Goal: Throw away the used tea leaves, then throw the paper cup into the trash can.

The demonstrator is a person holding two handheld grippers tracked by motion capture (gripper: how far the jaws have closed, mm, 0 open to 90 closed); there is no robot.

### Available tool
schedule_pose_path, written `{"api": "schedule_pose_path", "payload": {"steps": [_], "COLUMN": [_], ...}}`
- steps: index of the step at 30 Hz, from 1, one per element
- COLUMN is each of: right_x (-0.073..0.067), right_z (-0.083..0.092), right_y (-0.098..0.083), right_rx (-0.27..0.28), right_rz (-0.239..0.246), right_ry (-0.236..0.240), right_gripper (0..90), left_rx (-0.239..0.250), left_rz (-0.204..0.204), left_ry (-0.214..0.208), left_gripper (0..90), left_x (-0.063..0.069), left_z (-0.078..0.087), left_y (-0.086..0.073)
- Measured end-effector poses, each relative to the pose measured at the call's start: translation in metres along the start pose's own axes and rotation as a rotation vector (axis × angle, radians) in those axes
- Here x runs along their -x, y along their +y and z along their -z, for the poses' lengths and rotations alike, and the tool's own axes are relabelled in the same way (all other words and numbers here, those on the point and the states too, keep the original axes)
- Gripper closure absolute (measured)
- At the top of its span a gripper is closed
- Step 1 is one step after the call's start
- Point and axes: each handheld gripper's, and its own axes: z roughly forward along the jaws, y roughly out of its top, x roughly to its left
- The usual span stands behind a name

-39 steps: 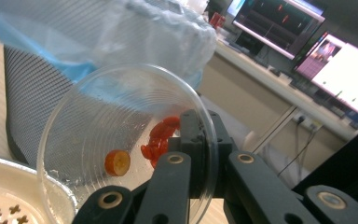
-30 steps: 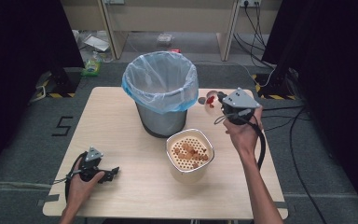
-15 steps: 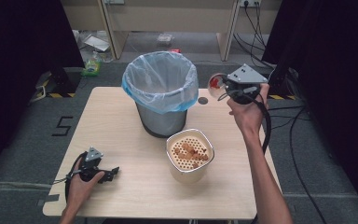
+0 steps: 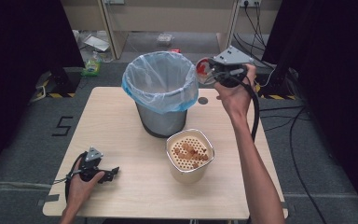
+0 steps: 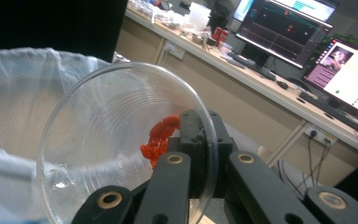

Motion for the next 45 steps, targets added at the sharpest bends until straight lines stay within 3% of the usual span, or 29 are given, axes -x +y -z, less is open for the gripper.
{"api": "schedule_pose_path", "payload": {"steps": [14, 26, 31, 33, 38, 45], "right_x": [-0.029, -0.057, -0.065, -0.067, -0.064, -0.045], "right_z": [-0.032, -0.074, -0.086, -0.088, -0.086, -0.074], "right_y": [0.034, 0.038, 0.041, 0.043, 0.047, 0.042], "right_rx": [0.014, -0.045, -0.053, -0.052, -0.033, -0.036], "right_rz": [0.024, 0.051, 0.010, 0.002, -0.028, -0.053], "right_ry": [0.060, 0.117, 0.136, 0.123, 0.104, 0.087], "right_gripper": [89.3, 88.3, 77.3, 71.1, 61.1, 58.2], "left_rx": [0.000, 0.003, 0.004, 0.003, 0.003, 0.003], "left_rz": [0.000, -0.001, -0.005, -0.004, -0.003, -0.003], "left_ry": [0.000, 0.002, 0.001, 0.001, 0.002, 0.002], "left_gripper": [0.0, 0.0, 0.0, 0.0, 0.0, 0.0], "left_x": [0.000, 0.000, 0.001, 0.001, 0.001, 0.001], "left_z": [0.000, 0.000, 0.000, 0.001, 0.001, 0.001], "left_y": [0.000, 0.000, 0.000, -0.001, -0.001, -0.001]}}
